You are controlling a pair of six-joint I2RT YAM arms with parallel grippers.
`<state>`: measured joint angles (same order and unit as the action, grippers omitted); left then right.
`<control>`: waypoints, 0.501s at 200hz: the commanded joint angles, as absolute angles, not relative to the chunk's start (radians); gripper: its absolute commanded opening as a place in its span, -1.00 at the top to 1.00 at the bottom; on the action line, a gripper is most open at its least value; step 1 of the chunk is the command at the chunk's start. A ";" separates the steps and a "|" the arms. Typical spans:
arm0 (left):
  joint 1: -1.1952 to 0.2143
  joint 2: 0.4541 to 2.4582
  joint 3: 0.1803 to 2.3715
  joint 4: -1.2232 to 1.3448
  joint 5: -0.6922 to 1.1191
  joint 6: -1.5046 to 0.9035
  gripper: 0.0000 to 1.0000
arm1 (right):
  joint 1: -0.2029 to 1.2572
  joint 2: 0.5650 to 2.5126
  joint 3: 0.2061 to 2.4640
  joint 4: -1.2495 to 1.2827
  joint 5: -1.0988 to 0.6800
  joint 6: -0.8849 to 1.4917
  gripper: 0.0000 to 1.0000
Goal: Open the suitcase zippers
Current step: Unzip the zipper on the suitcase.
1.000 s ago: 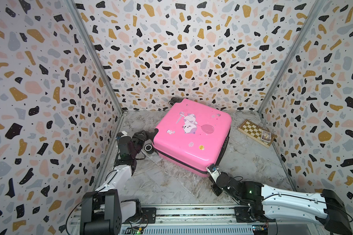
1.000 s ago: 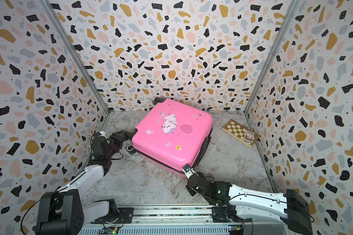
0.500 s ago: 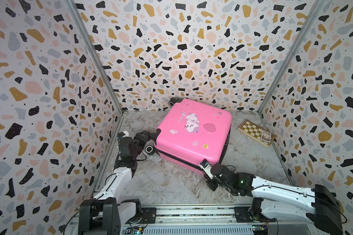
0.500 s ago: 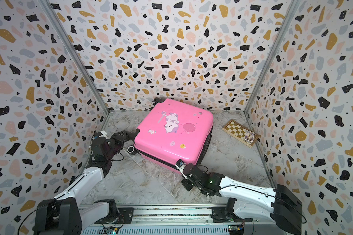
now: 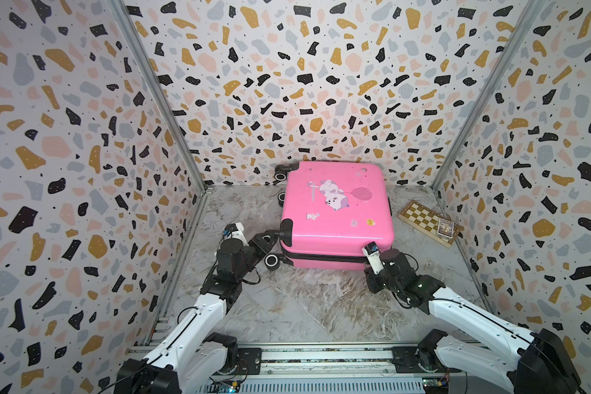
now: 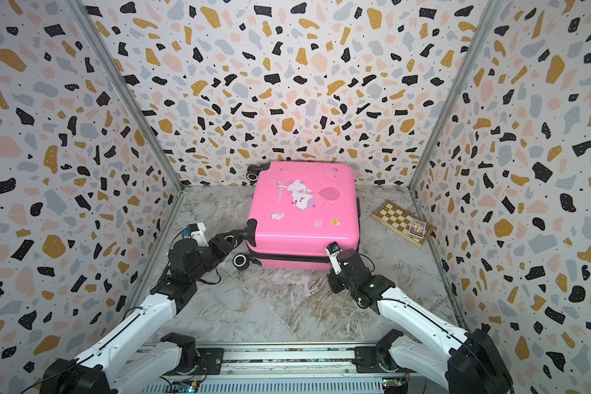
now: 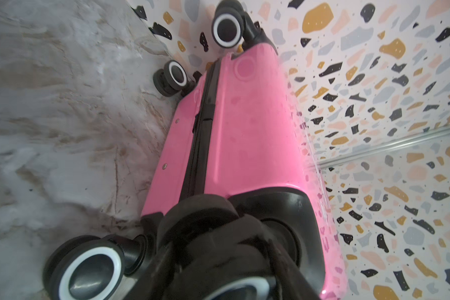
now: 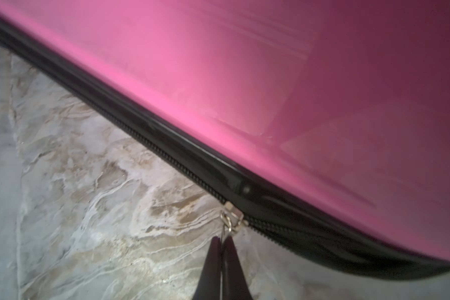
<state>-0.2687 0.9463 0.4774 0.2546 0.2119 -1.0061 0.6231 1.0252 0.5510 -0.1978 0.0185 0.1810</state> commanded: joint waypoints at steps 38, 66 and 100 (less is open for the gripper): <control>-0.529 0.930 0.488 0.163 0.275 -0.987 0.01 | 0.635 1.034 0.560 -0.063 -0.180 0.184 1.00; -0.587 0.957 0.504 0.180 0.239 -0.988 0.01 | 0.758 1.030 0.556 -0.018 -0.129 0.165 1.00; -0.652 0.998 0.526 0.198 0.203 -0.989 0.01 | 0.887 1.016 0.539 0.054 -0.081 0.160 1.00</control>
